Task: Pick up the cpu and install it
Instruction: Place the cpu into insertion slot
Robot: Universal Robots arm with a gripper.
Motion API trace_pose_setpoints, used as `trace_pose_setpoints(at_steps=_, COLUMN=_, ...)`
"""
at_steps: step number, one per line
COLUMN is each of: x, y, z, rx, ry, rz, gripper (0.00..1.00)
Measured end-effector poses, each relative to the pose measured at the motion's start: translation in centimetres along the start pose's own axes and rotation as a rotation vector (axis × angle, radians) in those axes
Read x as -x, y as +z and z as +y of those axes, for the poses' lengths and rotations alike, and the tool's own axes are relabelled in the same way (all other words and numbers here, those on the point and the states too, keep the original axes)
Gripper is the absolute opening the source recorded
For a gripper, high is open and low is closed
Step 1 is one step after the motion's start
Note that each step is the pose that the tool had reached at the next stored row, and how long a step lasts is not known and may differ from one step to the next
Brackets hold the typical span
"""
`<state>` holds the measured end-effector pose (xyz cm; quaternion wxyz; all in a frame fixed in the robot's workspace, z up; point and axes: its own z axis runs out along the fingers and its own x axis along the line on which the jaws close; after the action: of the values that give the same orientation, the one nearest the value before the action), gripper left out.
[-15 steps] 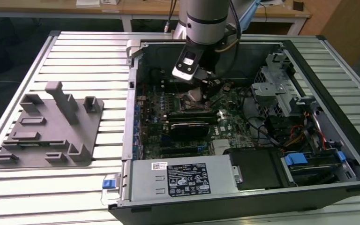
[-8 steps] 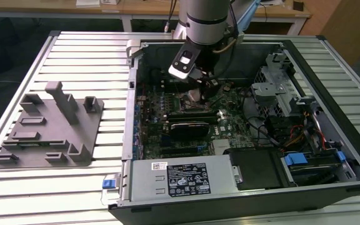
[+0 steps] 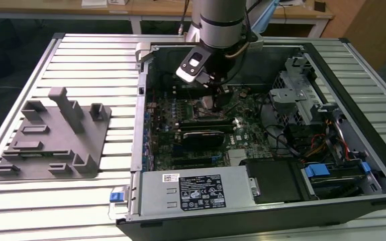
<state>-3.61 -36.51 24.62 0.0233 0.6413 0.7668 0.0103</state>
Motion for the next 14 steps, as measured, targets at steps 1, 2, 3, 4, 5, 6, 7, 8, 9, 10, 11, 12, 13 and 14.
trace_pose_setpoints(at_steps=1, x=0.00, y=0.01, z=0.00, rx=-0.0004, ry=0.018, rz=-0.0008, gripper=0.54)
trace_pose_setpoints(at_steps=2, x=0.00, y=0.03, z=0.00, rx=-0.0007, ry=0.036, rz=-0.0016, gripper=0.54)
trace_pose_setpoints(at_steps=3, x=0.00, y=0.03, z=0.00, rx=-0.0012, ry=0.054, rz=-0.0025, gripper=0.54)
trace_pose_setpoints(at_steps=4, x=0.00, y=0.06, z=0.00, rx=-0.0015, ry=0.072, rz=-0.0032, gripper=0.54)
trace_pose_setpoints(at_steps=5, x=0.00, y=0.09, z=0.00, rx=-0.0018, ry=0.088, rz=-0.0038, gripper=0.54)
trace_pose_setpoints(at_steps=6, x=0.00, y=0.12, z=-0.01, rx=-0.0020, ry=0.096, rz=-0.0042, gripper=0.54)
trace_pose_setpoints(at_steps=7, x=0.00, y=0.16, z=-0.01, rx=-0.0021, ry=0.099, rz=-0.0044, gripper=0.54)
trace_pose_setpoints(at_steps=8, x=-0.01, y=0.22, z=-0.01, rx=-0.0022, ry=0.099, rz=-0.0046, gripper=0.54)
trace_pose_setpoints(at_steps=9, x=-0.03, y=0.29, z=-0.01, rx=-0.0022, ry=0.099, rz=-0.0047, gripper=0.54)
trace_pose_setpoints(at_steps=10, x=-0.07, y=0.37, z=-0.01, rx=-0.0022, ry=0.099, rz=-0.0048, gripper=0.54)
trace_pose_setpoints(at_steps=11, x=-0.13, y=0.45, z=0.00, rx=-0.0023, ry=0.099, rz=-0.0051, gripper=0.54)
trace_pose_setpoints(at_steps=12, x=-0.19, y=0.53, z=0.01, rx=-0.0023, ry=0.099, rz=-0.0051, gripper=0.54)
trace_pose_setpoints(at_steps=13, x=-0.28, y=0.60, z=0.02, rx=-0.0024, ry=0.099, rz=-0.0052, gripper=0.54)
trace_pose_setpoints(at_steps=14, x=-0.39, y=0.68, z=0.03, rx=-0.0023, ry=0.099, rz=-0.0051, gripper=0.54)
